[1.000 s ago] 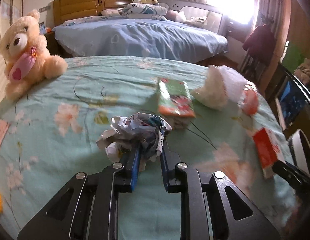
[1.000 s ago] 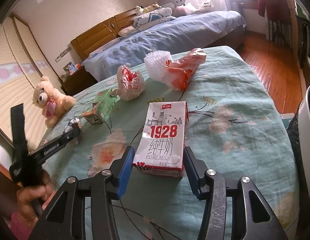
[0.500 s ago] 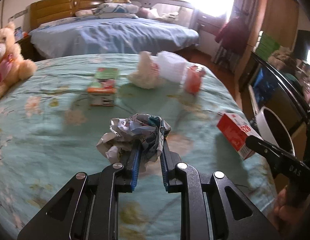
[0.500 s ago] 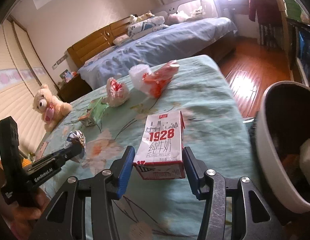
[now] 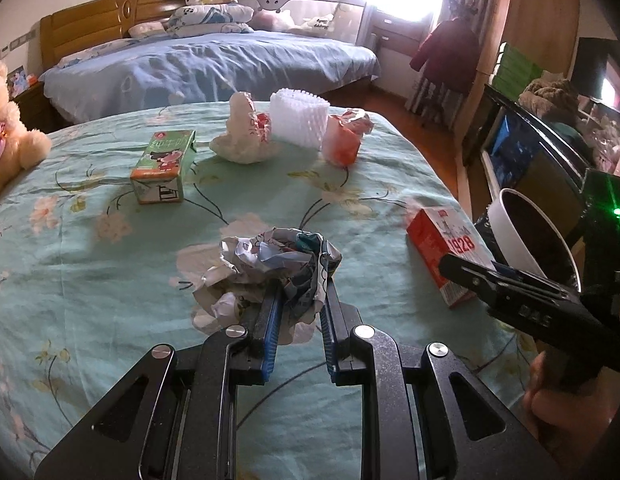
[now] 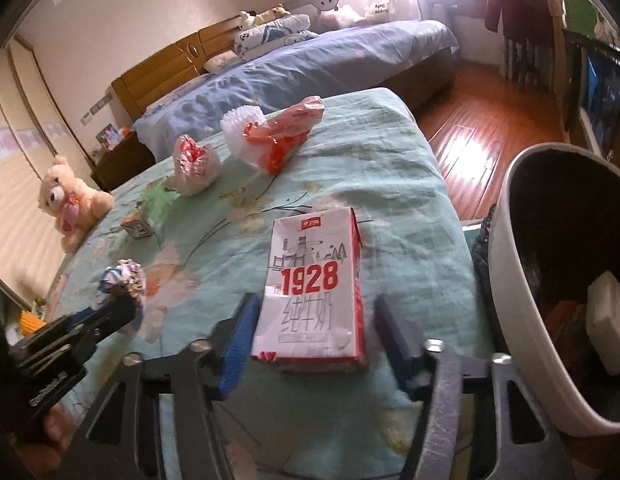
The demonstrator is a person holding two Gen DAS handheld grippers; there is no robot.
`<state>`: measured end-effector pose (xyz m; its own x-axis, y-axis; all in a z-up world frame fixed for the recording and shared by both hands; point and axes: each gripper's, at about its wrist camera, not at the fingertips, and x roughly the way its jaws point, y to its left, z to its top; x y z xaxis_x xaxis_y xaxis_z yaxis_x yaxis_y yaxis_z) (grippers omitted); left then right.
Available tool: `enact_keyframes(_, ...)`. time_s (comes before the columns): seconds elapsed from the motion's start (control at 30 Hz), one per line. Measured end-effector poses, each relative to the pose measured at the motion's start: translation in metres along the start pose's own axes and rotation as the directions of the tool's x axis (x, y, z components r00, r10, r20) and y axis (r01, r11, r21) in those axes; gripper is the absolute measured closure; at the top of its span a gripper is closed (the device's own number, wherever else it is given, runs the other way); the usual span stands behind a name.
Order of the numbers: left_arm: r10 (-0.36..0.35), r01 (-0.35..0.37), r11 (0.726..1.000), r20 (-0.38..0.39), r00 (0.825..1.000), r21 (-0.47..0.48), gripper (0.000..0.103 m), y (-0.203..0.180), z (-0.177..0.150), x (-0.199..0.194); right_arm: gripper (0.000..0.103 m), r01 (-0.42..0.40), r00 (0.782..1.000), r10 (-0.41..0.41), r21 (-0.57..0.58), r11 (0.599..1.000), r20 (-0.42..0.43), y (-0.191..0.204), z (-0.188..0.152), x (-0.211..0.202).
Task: Collect trash
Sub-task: 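Carry the milk carton and crumpled foil over the bin and open both tools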
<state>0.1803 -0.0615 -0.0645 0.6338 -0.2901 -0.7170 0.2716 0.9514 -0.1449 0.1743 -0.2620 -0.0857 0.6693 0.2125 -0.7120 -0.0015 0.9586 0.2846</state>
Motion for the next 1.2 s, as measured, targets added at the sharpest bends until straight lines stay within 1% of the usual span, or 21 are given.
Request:
enact_keyframes(0.07, -0.001, 0.001, 1.0, 0.005, 1.0, 0.005, 0.086, -0.002, 0.001, -0.002, 0.051, 0.009, 1.0, -0.009, -0.005, 1.0, 0.018, -0.001, -0.001, -0.004)
enact_keyframes(0.13, -0.008, 0.008, 1.0, 0.007, 1.0, 0.01, 0.086, -0.006, 0.002, -0.003, 0.055, -0.002, 0.999, 0.002, 0.003, 1.0, 0.033, -0.005, -0.002, -0.011)
enact_keyframes(0.2, -0.016, 0.016, 1.0, 0.007, 1.0, 0.018, 0.086, -0.01, 0.003, -0.003, 0.055, -0.018, 0.999, 0.017, 0.013, 1.0, 0.044, -0.01, -0.002, -0.018)
enact_keyframes(0.47, -0.07, 0.069, 0.995, 0.006, 0.998, 0.077, 0.086, -0.045, 0.007, -0.001, 0.055, -0.019, 0.993, 0.014, 0.042, 0.999, 0.113, -0.03, 0.003, -0.055)
enact_keyframes(0.67, -0.112, 0.111, 0.987, 0.002, 0.994, 0.12, 0.086, -0.073, 0.012, 0.002, 0.055, 0.006, 0.991, -0.016, 0.069, 0.998, 0.136, -0.051, 0.002, -0.074)
enact_keyframes(0.93, -0.163, 0.163, 0.972, -0.014, 0.987, 0.168, 0.086, -0.108, 0.018, 0.008, 0.055, 0.059, 0.985, -0.078, 0.122, 0.991, 0.155, -0.089, -0.002, -0.094)
enact_keyframes(1.2, -0.209, 0.21, 0.951, -0.028, 0.978, 0.228, 0.086, -0.148, 0.023, 0.015, 0.055, 0.102, 0.979, -0.131, 0.175, 0.979, 0.159, -0.118, -0.007, -0.107)
